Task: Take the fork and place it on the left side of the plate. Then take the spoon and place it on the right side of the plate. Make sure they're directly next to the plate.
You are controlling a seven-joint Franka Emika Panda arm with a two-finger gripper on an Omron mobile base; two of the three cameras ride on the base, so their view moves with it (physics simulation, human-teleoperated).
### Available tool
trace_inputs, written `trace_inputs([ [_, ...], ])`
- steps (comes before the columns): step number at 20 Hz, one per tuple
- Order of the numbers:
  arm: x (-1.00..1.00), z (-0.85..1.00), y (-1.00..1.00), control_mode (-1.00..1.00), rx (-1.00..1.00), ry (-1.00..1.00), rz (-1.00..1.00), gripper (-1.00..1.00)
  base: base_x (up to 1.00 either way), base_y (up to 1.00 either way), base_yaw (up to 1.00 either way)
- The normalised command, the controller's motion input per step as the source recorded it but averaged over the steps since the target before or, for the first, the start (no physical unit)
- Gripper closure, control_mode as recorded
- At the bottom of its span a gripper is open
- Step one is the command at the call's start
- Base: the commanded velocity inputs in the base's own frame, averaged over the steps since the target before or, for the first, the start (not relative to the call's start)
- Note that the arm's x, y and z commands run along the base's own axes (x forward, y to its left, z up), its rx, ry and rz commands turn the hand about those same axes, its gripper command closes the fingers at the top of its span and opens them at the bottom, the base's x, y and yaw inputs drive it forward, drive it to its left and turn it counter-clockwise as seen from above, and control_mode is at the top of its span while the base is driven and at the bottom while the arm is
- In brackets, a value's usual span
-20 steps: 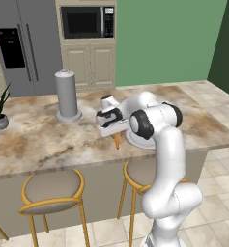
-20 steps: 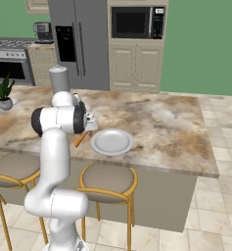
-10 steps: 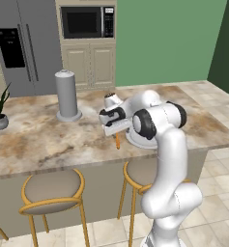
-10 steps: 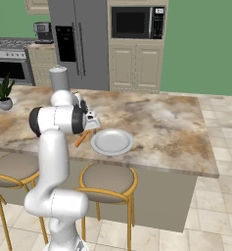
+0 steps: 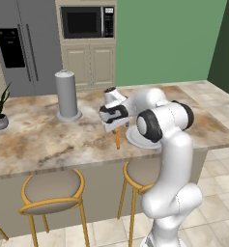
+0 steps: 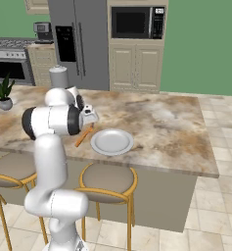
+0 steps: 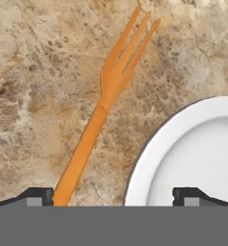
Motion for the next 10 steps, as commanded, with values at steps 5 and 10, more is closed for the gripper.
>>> trace_inputs([
  [5, -0.56, 0.22, 0.00, -1.00, 0.02, -0.07, 0.07, -1.00, 0.00, 0.00, 0.00],
  [10, -0.79, 0.02, 0.00, -1.00, 0.14, -0.14, 0.00, -1.00, 0.00, 0.00, 0.00],
])
